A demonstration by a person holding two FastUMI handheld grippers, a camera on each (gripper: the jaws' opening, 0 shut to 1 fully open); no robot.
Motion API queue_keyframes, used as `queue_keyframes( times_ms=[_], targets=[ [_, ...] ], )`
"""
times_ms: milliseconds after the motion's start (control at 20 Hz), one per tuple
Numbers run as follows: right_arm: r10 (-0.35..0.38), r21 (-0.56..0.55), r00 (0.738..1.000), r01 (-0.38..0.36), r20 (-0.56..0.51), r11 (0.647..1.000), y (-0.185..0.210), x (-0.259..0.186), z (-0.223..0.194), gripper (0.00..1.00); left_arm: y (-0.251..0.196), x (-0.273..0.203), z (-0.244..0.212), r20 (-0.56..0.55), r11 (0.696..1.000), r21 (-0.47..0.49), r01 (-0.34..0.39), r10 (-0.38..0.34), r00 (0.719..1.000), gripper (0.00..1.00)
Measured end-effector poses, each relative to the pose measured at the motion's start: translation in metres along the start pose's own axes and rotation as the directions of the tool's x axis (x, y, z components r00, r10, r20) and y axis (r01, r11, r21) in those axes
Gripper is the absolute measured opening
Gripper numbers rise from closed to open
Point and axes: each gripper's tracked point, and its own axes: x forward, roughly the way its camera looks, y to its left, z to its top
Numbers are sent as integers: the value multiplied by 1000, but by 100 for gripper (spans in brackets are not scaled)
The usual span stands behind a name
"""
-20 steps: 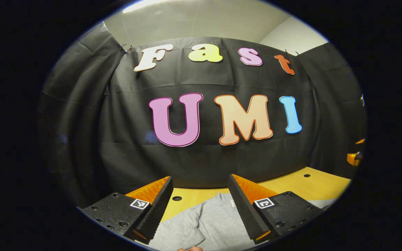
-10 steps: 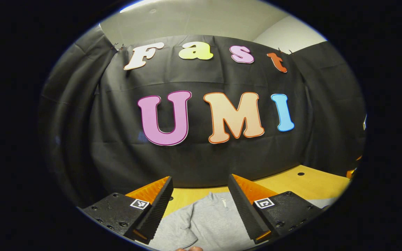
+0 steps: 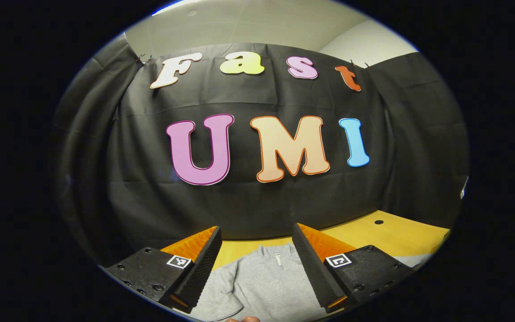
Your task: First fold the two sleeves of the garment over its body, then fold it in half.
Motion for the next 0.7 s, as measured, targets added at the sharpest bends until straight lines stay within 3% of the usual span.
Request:
queue_keyframes(
  times_ms=[150, 500, 700],
  targets=[
    [36, 2, 995, -36, -90, 999, 8, 8, -24, 100, -3, -1, 0, 0, 1000, 8, 0, 0, 1000, 93],
    [54, 52, 975, -44, -215, 998, 8, 27, -47, 100, -3, -2, -3, -12, 1000, 19, -21, 21, 1000, 93],
    [102, 51, 957, -92, -272, 994, 17, 30, -52, 93, -10, -2, -3, -15, 999, 31, -29, 29, 999, 93]
  ],
)
